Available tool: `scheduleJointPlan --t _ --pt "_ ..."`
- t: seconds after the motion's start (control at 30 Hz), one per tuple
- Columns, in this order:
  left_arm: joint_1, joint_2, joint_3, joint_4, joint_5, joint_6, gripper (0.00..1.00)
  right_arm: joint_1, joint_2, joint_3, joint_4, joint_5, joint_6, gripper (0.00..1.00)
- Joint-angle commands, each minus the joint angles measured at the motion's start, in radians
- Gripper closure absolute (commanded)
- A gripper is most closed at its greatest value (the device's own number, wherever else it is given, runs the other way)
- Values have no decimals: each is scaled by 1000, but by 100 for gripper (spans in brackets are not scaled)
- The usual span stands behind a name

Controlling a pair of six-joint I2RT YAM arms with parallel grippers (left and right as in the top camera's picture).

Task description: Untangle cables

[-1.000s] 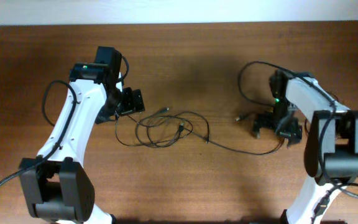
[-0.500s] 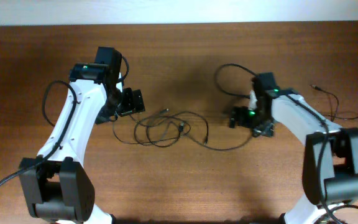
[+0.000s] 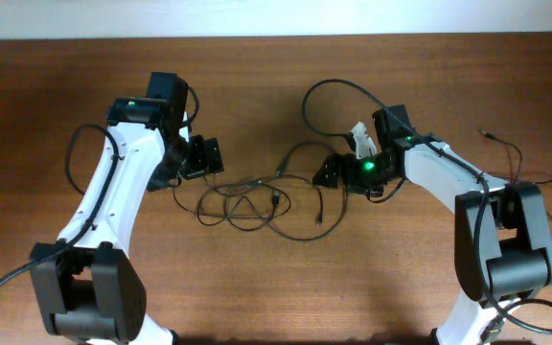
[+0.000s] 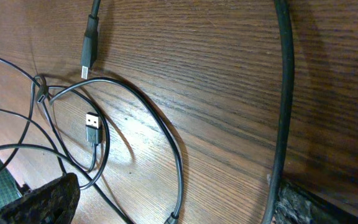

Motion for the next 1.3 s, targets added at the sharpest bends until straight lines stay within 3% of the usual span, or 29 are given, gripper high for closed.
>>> scheduleJointPlan --t 0.0,0.23,0.27,0.3,0.33,0.37,0.43,0.6,1.03,1.27 --pt "-2 0 -5 7 20 6 1 18 81 -64 -33 106 -4 2" --pt "-2 0 -5 43 26 8 3 18 81 -68 -64 108 -8 2" --pt "-2 0 -5 42 72 9 25 18 81 -68 -64 108 -7 2" --pt "-3 0 -8 36 133 8 78 18 81 -68 -63 108 -7 2" --pt "-11 0 -17 34 169 8 93 18 81 -68 -63 108 -7 2" --pt "-24 2 -23 34 171 8 91 18 81 -68 -62 108 -7 2" --pt "-60 3 -40 34 155 8 75 18 81 -68 -64 108 -7 2" --pt "-76 4 -69 37 156 8 62 18 81 -68 -146 108 -7 1" --pt "-76 4 -69 95 156 8 50 15 81 -68 -169 120 -8 2" --pt "-76 4 -69 134 156 8 51 15 81 -68 -172 128 -8 2"
